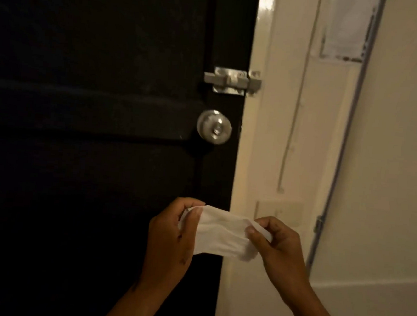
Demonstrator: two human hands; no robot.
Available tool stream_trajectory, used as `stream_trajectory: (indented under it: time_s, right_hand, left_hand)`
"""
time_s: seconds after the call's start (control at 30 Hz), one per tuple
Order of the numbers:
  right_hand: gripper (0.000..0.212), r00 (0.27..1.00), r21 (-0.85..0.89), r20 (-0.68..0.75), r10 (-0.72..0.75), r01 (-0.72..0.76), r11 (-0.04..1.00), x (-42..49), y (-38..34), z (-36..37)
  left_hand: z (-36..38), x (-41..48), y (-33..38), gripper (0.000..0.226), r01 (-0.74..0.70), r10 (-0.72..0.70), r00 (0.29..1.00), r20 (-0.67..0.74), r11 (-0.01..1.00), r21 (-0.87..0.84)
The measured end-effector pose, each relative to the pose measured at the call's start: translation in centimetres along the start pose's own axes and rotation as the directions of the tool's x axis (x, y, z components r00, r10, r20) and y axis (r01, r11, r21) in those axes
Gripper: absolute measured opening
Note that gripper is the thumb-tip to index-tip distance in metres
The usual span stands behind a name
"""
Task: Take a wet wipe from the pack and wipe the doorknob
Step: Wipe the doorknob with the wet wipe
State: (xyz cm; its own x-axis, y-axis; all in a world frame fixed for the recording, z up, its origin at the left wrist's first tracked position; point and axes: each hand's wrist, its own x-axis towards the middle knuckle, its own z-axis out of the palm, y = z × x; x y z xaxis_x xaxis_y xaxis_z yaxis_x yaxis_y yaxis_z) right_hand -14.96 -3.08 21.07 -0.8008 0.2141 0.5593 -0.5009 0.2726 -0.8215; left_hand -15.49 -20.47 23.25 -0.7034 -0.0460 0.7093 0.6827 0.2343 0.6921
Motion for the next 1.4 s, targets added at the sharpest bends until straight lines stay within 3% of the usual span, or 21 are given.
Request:
stream_trajectory:
  time_s: [0.13, 0.3, 0.43, 0.6, 0.7, 0.8, 0.87, 0.9, 0.97, 1.07, 1.23, 1.33, 1.4]
  right_hand:
    - [0.019, 0.988, 0.017, 0.023, -0.152, 0.152, 0.988, 4.3, -4.0, 3.7]
    - [0.021, 0.952, -0.055, -0.119, -0.281, 0.276, 0.96, 9.0, -8.7, 4.4]
    - [0.02, 0.939, -0.14, -0.229, -0.257, 0.229, 0.963, 12.7, -9.8, 3.5]
    - [0.012, 0.917, -0.24, -0.322, -0.236, 0.162, 0.957, 15.9, -8.7, 2.9]
    - [0.02, 0.86, -0.515, -0.304, -0.411, 0.214, 0.83, 15.9, -8.3, 3.6]
    - [0.029, 0.733, -0.682, -0.104, -0.672, 0.439, 0.585, 14.8, -8.2, 4.5]
    - [0.033, 0.708, -0.685, 0.041, -0.705, 0.534, 0.496, 14.1, -7.7, 5.2]
    - [0.039, 0.712, -0.658, 0.094, -0.696, 0.569, 0.493, 13.8, -7.4, 5.6]
    - [0.047, 0.75, -0.544, 0.122, -0.651, 0.599, 0.588, 13.6, -6.9, 6.3]
    - [0.054, 0.8, -0.416, 0.046, -0.598, 0.56, 0.717, 13.5, -6.5, 7.4]
    - [0.032, 0.84, -0.267, -0.064, -0.538, 0.505, 0.821, 14.3, -6.1, 8.9]
    - [0.032, 0.852, -0.275, -0.131, -0.507, 0.46, 0.844, 14.8, -6.0, 9.9]
    - [0.034, 0.816, -0.332, -0.161, -0.555, 0.484, 0.809, 15.1, -5.7, 10.4]
  left_hand:
    - [-3.8, 5.0, 0.5, 0.021, -0.092, 0.102, 0.989, -0.104, 0.992, 0.089]
    - [-4.4, 11.1, 1.2, 0.013, -0.175, 0.2, 0.97, -0.136, 0.969, 0.172]
    - [-2.3, 14.8, 1.1, 0.009, -0.218, 0.238, 0.968, -0.077, 0.953, 0.209]
    - [0.0, 17.1, 0.0, 0.014, -0.165, 0.191, 0.976, -0.105, 0.962, 0.218]
    - [0.6, 17.2, -0.3, 0.014, -0.131, 0.164, 0.976, -0.145, 0.968, 0.213]
    - [1.1, 17.0, -0.1, 0.014, -0.119, 0.156, 0.972, -0.175, 0.972, 0.202]
    - [1.3, 17.0, 0.2, 0.013, -0.1, 0.139, 0.972, -0.191, 0.974, 0.201]
    - [1.4, 17.0, 0.3, 0.013, -0.094, 0.134, 0.972, -0.195, 0.975, 0.2]
    - [1.4, 16.9, 0.6, 0.014, -0.093, 0.137, 0.97, -0.198, 0.972, 0.218]
    - [1.2, 16.8, 0.9, 0.014, -0.109, 0.154, 0.969, -0.193, 0.968, 0.226]
    - [0.1, 16.6, 0.5, 0.008, -0.194, 0.224, 0.966, -0.13, 0.958, 0.211]
    - [-0.6, 16.8, -0.1, 0.007, -0.241, 0.267, 0.96, -0.087, 0.941, 0.236]
    - [-1.1, 17.1, -0.4, 0.009, -0.248, 0.275, 0.959, -0.074, 0.935, 0.254]
